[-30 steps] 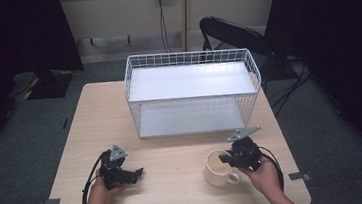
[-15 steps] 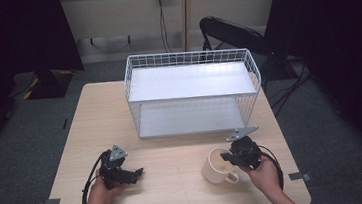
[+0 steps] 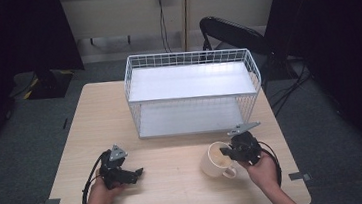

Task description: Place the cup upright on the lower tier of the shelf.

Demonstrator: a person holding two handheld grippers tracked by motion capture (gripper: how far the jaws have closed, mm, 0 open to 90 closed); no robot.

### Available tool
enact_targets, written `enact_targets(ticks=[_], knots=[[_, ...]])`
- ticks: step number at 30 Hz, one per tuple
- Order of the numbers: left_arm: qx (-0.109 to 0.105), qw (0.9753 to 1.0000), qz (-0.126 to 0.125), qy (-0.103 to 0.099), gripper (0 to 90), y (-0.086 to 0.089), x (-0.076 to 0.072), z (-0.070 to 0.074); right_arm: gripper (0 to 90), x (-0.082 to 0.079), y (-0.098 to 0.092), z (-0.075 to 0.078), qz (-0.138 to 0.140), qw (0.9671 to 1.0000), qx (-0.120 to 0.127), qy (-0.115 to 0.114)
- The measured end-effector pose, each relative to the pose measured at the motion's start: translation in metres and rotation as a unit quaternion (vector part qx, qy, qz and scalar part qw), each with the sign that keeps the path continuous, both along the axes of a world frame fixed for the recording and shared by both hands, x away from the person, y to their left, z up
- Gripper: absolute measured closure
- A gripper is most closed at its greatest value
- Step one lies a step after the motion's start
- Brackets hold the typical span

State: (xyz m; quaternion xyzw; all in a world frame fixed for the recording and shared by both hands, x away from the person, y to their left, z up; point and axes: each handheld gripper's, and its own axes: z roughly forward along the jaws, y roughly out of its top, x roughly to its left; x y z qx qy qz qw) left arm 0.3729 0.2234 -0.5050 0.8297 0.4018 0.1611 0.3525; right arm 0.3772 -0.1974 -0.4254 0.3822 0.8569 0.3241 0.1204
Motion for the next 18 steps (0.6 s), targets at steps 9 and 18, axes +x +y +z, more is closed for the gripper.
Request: enact_targets(ticks=[9, 18], knots=[[0.0, 1.0, 0.0, 0.0, 0.1, 0.0, 0.0, 0.0, 83.7, 0.01, 0.002, 0.008, -0.014, 0.9999, 0.004, -0.009], [0.0, 1.0, 0.0, 0.0, 0.1, 0.0, 0.0, 0.0, 84.0, 0.016, 0.001, 0.014, -0.027, 0.9995, 0.008, -0.014]])
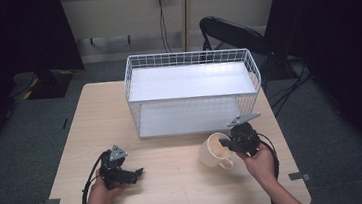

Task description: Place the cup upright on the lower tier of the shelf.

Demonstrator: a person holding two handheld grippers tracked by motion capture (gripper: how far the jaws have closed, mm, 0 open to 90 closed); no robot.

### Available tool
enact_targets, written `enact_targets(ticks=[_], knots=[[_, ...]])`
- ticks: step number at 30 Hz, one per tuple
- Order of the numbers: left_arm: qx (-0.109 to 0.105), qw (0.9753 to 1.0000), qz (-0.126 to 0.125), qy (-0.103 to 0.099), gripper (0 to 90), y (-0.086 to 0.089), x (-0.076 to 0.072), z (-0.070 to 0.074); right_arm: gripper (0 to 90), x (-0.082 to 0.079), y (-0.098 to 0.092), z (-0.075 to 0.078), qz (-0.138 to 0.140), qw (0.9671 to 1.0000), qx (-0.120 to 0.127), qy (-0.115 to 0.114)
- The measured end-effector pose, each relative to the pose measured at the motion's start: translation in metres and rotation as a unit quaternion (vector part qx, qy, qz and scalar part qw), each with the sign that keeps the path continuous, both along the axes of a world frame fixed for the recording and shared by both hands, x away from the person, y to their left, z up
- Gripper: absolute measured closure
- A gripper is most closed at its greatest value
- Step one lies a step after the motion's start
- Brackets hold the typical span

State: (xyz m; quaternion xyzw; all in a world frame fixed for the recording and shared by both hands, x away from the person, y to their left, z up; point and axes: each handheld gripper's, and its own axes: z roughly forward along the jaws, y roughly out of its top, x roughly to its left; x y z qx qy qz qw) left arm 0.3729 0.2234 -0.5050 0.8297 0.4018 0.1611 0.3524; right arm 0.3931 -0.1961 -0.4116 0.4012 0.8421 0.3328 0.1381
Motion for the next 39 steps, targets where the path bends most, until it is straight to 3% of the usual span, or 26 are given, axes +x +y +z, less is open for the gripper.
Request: enact_targets(ticks=[20, 39], knots=[[0.0, 1.0, 0.0, 0.0, 0.1, 0.0, 0.0, 0.0, 84.2, 0.012, 0.005, 0.005, -0.029, 0.9995, 0.001, -0.013], [0.0, 1.0, 0.0, 0.0, 0.1, 0.0, 0.0, 0.0, 84.3, 0.028, -0.008, 0.014, -0.076, 0.9965, 0.004, -0.033]])
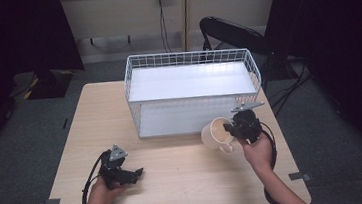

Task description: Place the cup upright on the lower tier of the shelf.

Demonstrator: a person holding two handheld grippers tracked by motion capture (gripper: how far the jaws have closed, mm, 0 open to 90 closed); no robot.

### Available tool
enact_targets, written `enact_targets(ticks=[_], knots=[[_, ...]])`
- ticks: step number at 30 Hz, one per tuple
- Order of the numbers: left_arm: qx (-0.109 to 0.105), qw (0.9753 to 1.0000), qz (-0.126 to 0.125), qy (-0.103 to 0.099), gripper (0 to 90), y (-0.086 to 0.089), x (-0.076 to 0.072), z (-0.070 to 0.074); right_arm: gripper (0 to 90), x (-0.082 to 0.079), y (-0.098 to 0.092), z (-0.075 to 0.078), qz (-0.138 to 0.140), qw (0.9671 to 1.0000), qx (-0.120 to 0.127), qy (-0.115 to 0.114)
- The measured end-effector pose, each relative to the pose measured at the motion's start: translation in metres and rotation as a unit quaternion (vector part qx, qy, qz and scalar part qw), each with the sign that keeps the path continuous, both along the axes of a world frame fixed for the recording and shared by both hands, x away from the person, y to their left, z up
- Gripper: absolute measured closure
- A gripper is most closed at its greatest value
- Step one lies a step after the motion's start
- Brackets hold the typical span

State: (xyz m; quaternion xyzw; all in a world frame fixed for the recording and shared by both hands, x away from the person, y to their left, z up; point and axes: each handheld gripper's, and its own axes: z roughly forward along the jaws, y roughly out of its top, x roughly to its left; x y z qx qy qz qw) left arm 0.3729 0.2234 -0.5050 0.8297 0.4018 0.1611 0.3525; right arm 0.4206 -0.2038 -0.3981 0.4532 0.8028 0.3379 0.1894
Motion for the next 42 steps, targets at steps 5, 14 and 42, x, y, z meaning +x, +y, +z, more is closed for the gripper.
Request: enact_targets(ticks=[5, 14, 42], knots=[[0.0, 1.0, 0.0, 0.0, 0.1, 0.0, 0.0, 0.0, 84.3, 0.005, 0.0, 0.0, -0.011, 0.9999, 0.002, -0.009], [0.0, 1.0, 0.0, 0.0, 0.0, 0.0, 0.0, 0.0, 84.3, 0.01, 0.002, -0.003, -0.035, 0.9989, -0.007, -0.03], [0.0, 1.0, 0.0, 0.0, 0.1, 0.0, 0.0, 0.0, 84.2, 0.02, 0.017, -0.016, -0.086, 0.9918, -0.023, -0.092]])
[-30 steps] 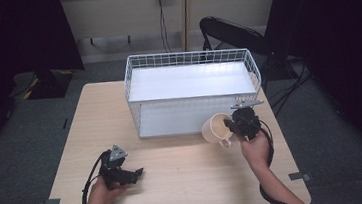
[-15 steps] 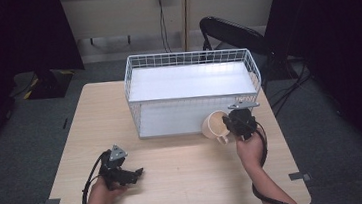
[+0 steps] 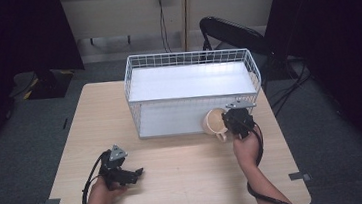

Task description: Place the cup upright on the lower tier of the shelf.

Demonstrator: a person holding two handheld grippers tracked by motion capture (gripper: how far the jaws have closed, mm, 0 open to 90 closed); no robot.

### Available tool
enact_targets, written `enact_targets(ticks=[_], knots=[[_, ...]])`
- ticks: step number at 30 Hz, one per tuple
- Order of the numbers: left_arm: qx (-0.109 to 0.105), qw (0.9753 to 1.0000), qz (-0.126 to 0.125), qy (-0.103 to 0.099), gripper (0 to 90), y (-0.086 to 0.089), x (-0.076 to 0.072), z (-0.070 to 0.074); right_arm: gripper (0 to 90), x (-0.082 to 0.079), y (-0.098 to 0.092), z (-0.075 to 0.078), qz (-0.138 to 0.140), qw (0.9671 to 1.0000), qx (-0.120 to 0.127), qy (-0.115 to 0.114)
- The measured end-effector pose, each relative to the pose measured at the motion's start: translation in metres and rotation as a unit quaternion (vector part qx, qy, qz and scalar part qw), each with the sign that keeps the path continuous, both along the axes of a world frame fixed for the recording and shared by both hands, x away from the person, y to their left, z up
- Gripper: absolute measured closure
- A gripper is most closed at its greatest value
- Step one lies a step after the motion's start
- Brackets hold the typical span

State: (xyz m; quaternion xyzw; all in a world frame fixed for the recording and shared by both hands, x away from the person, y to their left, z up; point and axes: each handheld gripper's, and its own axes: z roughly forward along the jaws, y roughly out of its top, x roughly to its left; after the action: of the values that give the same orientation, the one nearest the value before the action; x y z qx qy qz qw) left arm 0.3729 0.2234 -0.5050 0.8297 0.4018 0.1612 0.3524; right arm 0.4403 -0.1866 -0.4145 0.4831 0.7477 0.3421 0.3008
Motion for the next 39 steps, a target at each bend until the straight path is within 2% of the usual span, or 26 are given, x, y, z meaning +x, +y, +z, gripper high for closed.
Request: enact_targets(ticks=[12, 23, 39], knots=[[0.0, 1.0, 0.0, 0.0, 0.1, 0.0, 0.0, 0.0, 84.3, 0.008, 0.001, -0.01, -0.02, 0.9998, -0.004, -0.007], [0.0, 1.0, 0.0, 0.0, 0.1, 0.0, 0.0, 0.0, 84.2, 0.014, 0.008, -0.016, -0.023, 0.9995, -0.019, -0.011], [0.0, 1.0, 0.0, 0.0, 0.0, 0.0, 0.0, 0.0, 84.2, 0.019, 0.011, -0.017, -0.031, 0.9993, -0.013, -0.016]])
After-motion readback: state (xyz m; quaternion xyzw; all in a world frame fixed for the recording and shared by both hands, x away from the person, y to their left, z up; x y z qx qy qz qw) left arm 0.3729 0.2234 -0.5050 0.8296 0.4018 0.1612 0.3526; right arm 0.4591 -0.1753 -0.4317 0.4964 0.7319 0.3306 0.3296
